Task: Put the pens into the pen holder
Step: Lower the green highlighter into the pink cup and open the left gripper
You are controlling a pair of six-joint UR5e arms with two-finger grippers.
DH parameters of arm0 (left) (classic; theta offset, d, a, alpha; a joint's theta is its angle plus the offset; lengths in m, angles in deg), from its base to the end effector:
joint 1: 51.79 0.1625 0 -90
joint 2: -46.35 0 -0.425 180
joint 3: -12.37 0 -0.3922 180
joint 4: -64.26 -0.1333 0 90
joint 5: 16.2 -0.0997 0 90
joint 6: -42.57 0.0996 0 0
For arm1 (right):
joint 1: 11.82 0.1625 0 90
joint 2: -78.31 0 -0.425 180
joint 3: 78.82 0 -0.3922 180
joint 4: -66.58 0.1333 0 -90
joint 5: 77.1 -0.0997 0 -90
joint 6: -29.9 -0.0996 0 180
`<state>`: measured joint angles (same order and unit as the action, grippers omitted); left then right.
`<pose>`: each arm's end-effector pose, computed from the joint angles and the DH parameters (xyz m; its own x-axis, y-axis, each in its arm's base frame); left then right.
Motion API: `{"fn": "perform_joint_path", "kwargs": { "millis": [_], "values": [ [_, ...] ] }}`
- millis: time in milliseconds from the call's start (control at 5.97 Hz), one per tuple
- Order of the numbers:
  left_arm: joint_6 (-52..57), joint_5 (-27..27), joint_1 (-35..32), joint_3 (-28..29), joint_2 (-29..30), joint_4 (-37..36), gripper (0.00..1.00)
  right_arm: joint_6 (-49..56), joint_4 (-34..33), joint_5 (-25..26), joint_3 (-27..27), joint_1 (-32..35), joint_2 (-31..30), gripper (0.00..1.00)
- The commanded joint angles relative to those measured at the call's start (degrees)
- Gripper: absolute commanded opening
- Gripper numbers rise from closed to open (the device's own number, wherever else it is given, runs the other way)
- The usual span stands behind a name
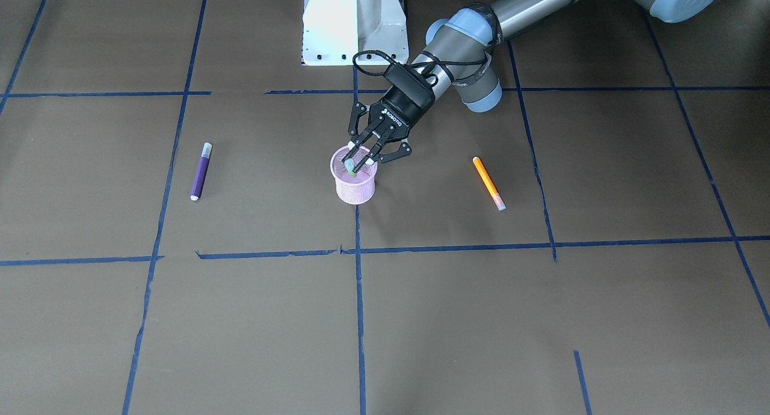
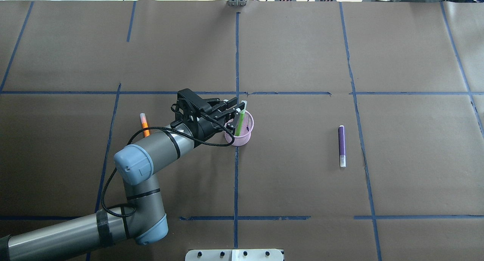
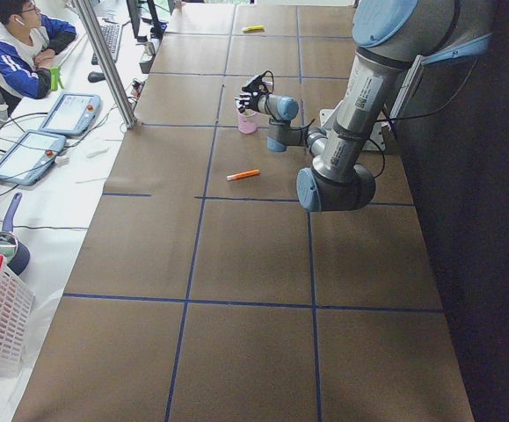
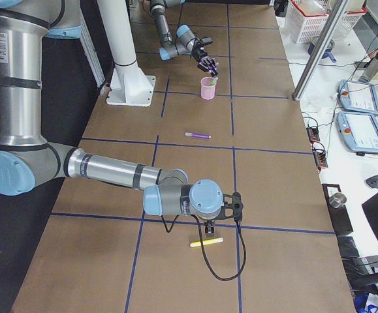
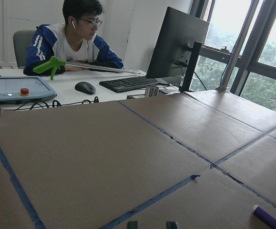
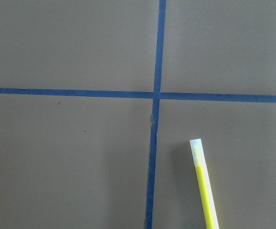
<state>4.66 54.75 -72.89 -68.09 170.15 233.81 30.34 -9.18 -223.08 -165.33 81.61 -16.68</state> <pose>0.5576 -0.3929 0.2352 0.3649 0.6585 -0.6581 0.5665 0.4039 0.7183 0.0779 -0.4519 0.6892 0.5639 -0.0572 0.8239 -0.0552 0.9928 0.1067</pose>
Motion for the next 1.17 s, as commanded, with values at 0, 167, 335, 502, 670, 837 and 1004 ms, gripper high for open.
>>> {"fn": "perform_joint_path", "kwargs": {
  "millis": [0,167,335,502,670,837,1004],
  "values": [
    [-0.1,0.2,0.1,0.0,-0.2,0.0,0.4,0.0,0.0,-0.4,0.0,0.0,0.0,1.0],
    [-0.2,0.6,0.2,-0.6,0.0,-0.2,0.65,0.0,0.0,-0.4,0.0,0.0,0.0,1.0],
    [-0.1,0.6,-0.1,-0.8,0.0,-1.3,1.0,0.1,0.0,-0.4,0.0,0.0,-0.1,1.0],
    [-0.1,0.6,-0.7,-2.9,0.1,-4.2,1.0,0.1,0.1,-0.3,0.0,0.0,-0.1,1.0],
    [-0.2,0.7,-2.3,-6.6,-0.2,-10.2,1.0,0.2,0.3,-0.1,0.0,0.0,-0.1,1.0],
    [-0.8,2.0,-4.4,-11.6,-1.1,-19.4,1.0,0.4,0.4,0.8,0.1,-1.1,0.0,1.0],
    [-2.1,7.7,-7.7,-16.7,-2.5,-28.9,1.0,0.7,0.7,3.7,0.9,-3.1,0.0,1.0]
  ]
}}
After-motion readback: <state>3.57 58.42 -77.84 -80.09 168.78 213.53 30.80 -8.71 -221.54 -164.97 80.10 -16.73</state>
